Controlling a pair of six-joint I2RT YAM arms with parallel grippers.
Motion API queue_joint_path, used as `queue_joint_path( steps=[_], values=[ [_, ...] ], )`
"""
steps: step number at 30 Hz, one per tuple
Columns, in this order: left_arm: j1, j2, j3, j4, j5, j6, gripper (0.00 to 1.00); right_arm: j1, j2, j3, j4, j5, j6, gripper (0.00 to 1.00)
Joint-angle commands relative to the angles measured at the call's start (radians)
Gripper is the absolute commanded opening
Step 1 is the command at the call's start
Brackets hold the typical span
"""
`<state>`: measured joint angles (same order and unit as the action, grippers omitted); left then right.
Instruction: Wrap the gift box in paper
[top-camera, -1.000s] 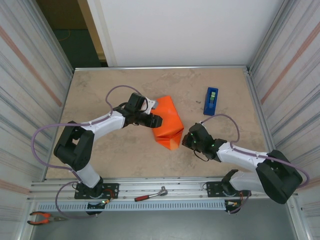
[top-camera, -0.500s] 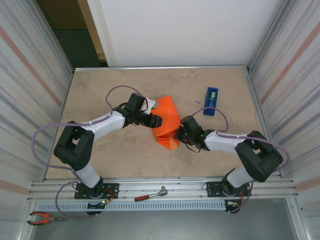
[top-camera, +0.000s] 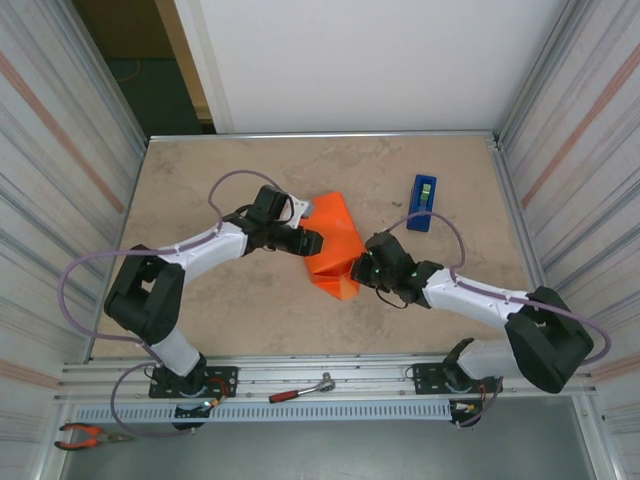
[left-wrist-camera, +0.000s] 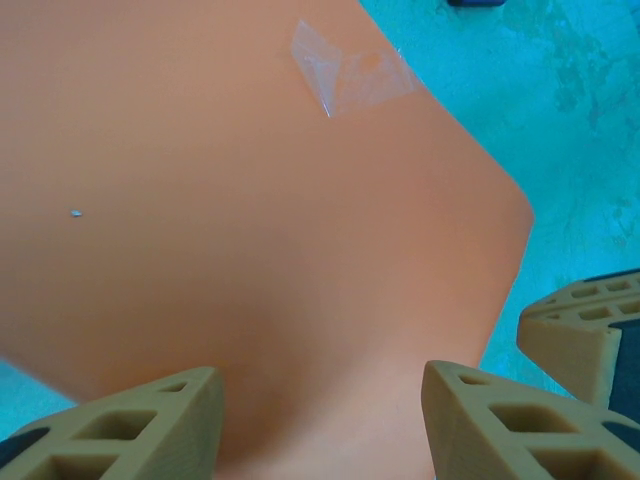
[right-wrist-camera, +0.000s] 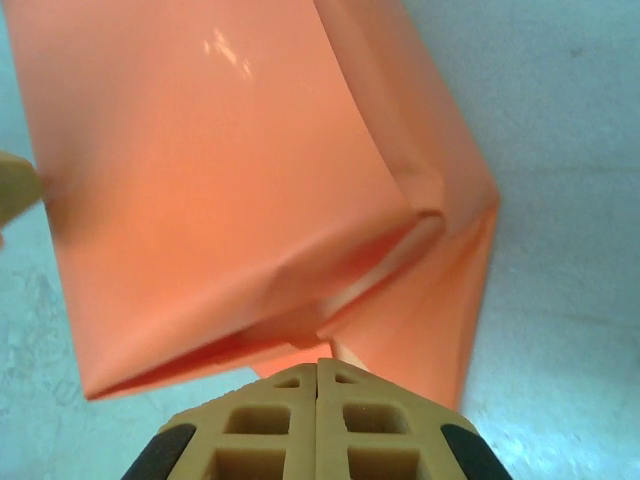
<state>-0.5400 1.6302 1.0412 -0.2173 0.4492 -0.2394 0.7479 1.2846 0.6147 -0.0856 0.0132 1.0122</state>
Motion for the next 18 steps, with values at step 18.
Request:
queue_joint_path(
  steps=[18],
  values=[
    [0.016,-0.350,-0.220,0.029,-0.034,-0.174,0.60,0.057,0.033,-0.062,-0.059,0.001,0.038,0.44]
  ],
)
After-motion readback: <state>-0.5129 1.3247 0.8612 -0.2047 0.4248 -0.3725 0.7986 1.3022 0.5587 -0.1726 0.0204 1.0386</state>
